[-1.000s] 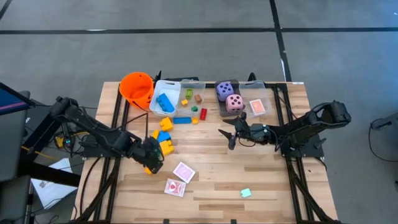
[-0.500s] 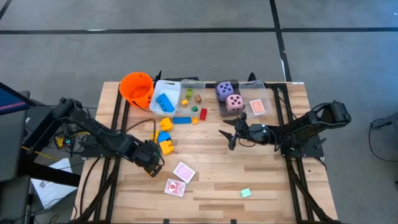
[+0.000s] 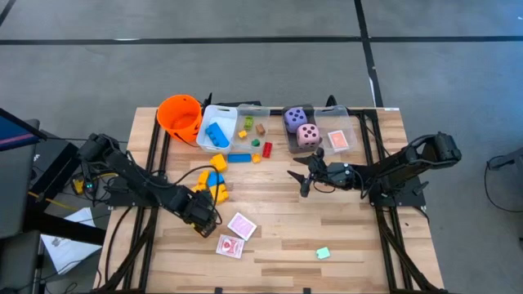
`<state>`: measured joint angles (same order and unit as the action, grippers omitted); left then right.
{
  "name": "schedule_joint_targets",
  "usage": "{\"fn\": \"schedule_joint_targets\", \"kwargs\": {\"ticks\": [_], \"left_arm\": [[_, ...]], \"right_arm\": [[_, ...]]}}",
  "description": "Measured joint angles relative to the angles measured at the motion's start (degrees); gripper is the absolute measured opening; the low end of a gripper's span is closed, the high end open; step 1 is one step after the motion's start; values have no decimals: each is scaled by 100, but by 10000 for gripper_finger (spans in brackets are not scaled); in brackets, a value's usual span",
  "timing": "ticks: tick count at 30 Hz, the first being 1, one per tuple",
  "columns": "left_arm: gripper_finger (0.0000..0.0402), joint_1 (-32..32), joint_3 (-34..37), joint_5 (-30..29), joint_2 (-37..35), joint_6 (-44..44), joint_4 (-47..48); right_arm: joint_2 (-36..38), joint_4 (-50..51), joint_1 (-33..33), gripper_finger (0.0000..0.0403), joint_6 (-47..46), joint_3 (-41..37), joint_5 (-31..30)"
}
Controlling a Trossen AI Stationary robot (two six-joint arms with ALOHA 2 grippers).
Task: Pick & Place Toys
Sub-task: Put the large yellow game piece into the white bin
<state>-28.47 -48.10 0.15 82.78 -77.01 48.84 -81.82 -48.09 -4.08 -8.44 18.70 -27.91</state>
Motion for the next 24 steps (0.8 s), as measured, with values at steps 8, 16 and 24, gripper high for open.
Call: {"fn": "schedule_joint_targets", "kwargs": {"ticks": [8,16,24], "left_arm": [[177,-11,-11,-770,29,2,-100],[126,-11,11,-1194,25,132,-455],[126,-7,15,-2375,25,527,-1165]], "right_arm": [[-2,134,-2,249,-126,-2,1],[-2,321,-2,249,-255,-2,1],[-2,352,-2,249,-362,-2,1]]}}
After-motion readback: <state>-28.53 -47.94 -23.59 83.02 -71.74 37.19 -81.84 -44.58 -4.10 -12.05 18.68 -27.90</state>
